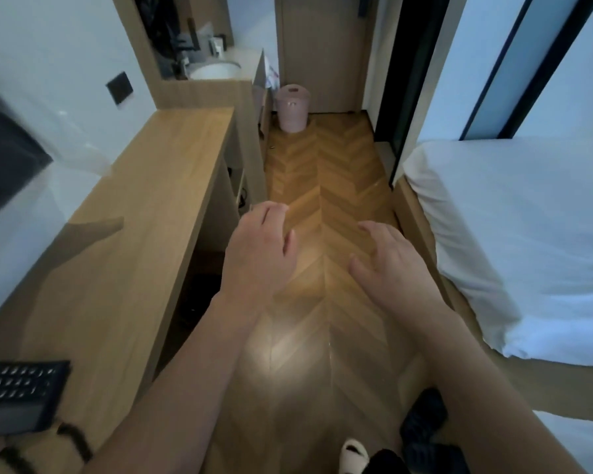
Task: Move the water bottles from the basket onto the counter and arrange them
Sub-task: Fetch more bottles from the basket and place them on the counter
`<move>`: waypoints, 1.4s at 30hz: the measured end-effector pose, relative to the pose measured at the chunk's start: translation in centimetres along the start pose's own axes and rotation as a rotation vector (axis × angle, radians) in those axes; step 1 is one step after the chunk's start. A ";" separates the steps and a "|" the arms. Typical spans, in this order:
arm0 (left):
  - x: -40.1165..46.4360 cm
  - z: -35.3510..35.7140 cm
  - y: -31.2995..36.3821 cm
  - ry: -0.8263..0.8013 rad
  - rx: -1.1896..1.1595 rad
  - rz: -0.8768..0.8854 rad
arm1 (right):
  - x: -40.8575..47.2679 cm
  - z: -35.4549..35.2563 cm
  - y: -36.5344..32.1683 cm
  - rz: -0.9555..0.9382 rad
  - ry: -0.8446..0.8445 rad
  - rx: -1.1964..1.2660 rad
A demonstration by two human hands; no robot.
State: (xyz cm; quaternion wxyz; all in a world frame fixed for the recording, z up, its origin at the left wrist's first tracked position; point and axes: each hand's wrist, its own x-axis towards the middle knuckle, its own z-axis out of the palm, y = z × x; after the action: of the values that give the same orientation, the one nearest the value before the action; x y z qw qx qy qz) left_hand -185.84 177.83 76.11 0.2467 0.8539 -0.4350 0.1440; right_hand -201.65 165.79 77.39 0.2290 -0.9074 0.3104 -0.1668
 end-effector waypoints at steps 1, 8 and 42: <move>1.7 1.3 0.0 -0.010 -0.001 0.012 | 1.6 0.1 0.9 0.019 0.000 0.013; 17.5 11.1 1.0 -0.007 0.008 0.041 | 18.6 0.1 9.0 0.034 0.014 0.013; 91.5 49.7 -9.0 -0.104 -0.020 0.023 | 99.7 3.9 31.4 0.069 0.007 0.027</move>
State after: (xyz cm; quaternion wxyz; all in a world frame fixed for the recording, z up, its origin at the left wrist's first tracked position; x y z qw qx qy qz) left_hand -123.86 93.70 73.99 0.2307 0.8526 -0.4587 0.0978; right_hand -140.29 81.18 73.78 0.2460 -0.8923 0.3402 -0.1661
